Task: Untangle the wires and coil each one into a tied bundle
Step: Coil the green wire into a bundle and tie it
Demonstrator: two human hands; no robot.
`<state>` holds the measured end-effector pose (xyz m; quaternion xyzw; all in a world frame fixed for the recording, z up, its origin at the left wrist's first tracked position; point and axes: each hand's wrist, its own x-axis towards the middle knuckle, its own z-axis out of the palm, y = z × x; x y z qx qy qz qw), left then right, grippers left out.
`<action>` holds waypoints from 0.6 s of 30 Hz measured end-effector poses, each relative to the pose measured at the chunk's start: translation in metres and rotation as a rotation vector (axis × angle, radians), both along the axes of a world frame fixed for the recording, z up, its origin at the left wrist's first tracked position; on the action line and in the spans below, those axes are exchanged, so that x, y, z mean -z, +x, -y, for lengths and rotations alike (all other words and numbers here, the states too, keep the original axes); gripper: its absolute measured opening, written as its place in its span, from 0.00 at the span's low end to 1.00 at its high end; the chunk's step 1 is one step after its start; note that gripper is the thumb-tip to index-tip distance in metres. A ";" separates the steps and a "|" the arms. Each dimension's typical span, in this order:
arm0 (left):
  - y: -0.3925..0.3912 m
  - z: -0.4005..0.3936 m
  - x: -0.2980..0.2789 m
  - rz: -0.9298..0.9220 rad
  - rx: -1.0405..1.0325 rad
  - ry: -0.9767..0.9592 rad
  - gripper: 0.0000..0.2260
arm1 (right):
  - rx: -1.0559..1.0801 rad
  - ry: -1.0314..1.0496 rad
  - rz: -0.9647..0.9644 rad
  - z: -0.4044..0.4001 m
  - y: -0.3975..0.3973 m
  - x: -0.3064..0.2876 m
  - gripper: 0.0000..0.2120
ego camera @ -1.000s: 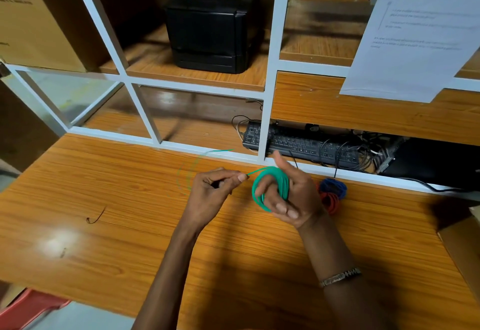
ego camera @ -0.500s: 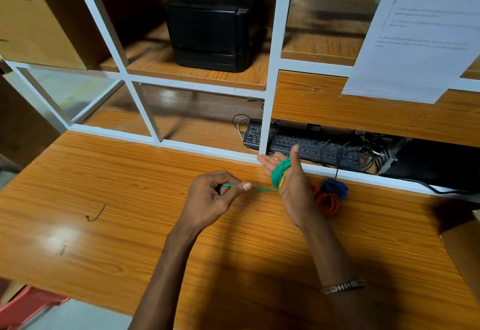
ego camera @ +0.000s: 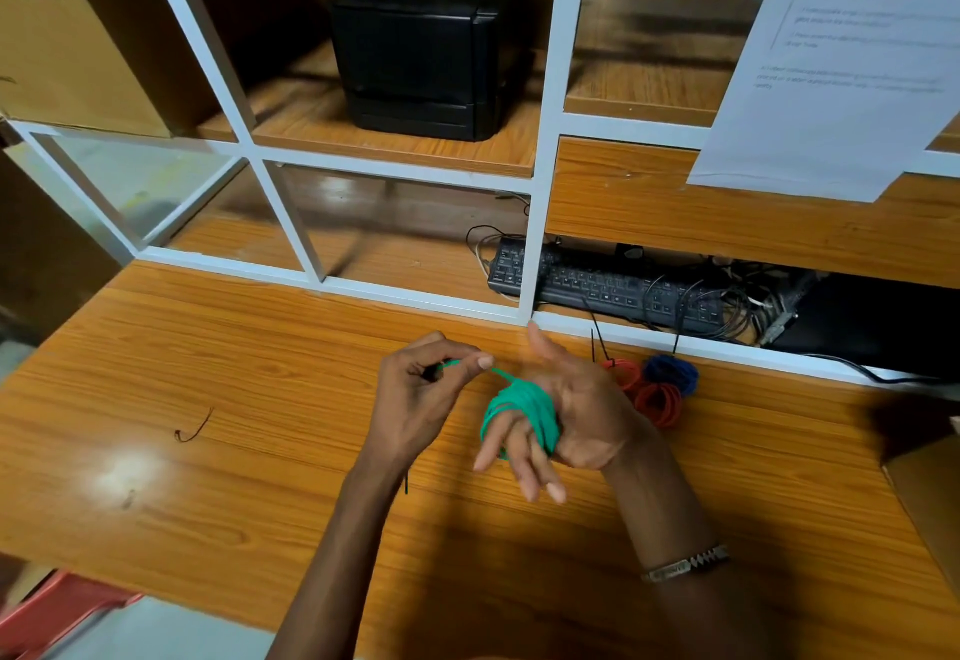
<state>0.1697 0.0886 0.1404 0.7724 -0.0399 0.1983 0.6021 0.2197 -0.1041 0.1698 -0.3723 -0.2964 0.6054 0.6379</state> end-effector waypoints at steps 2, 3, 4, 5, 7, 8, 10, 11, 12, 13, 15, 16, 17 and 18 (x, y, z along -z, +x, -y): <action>0.001 0.015 0.005 -0.035 0.053 -0.008 0.08 | 0.127 0.179 -0.115 0.004 0.003 -0.001 0.51; 0.001 0.020 0.008 -0.050 0.079 0.020 0.09 | 0.215 0.273 -0.199 0.006 0.004 -0.002 0.49; 0.002 0.024 0.010 -0.061 0.097 0.064 0.10 | 0.314 0.354 -0.284 0.009 0.006 -0.002 0.47; 0.004 0.026 0.012 -0.071 0.105 0.110 0.09 | 0.428 0.411 -0.351 0.012 0.008 -0.003 0.46; 0.005 0.026 0.014 -0.105 0.127 0.171 0.08 | 0.654 0.455 -0.397 0.016 0.010 -0.006 0.44; 0.005 0.027 0.014 -0.124 0.145 0.205 0.08 | 0.753 0.449 -0.381 0.017 0.011 -0.009 0.43; 0.003 0.027 0.013 -0.179 0.188 0.298 0.09 | 0.935 0.370 -0.300 0.015 0.013 -0.011 0.42; 0.002 0.026 0.014 -0.200 0.205 0.340 0.09 | 1.020 0.293 -0.233 0.015 0.015 -0.011 0.42; 0.000 0.025 0.016 -0.212 0.218 0.372 0.10 | 1.088 0.216 -0.174 0.016 0.019 -0.009 0.41; -0.001 0.024 0.017 -0.217 0.229 0.397 0.12 | 1.133 0.159 -0.131 0.017 0.022 -0.007 0.41; -0.004 0.022 0.016 -0.230 0.250 0.420 0.13 | 1.190 0.077 -0.079 0.021 0.028 -0.001 0.41; -0.005 0.022 0.014 -0.232 0.258 0.422 0.13 | 1.197 0.026 -0.055 0.023 0.030 0.001 0.42; -0.006 0.022 0.010 -0.226 0.261 0.424 0.13 | 1.182 -0.047 -0.032 0.023 0.031 0.001 0.42; -0.007 0.023 0.006 -0.209 0.254 0.435 0.13 | 1.150 -0.139 -0.004 0.022 0.031 0.002 0.43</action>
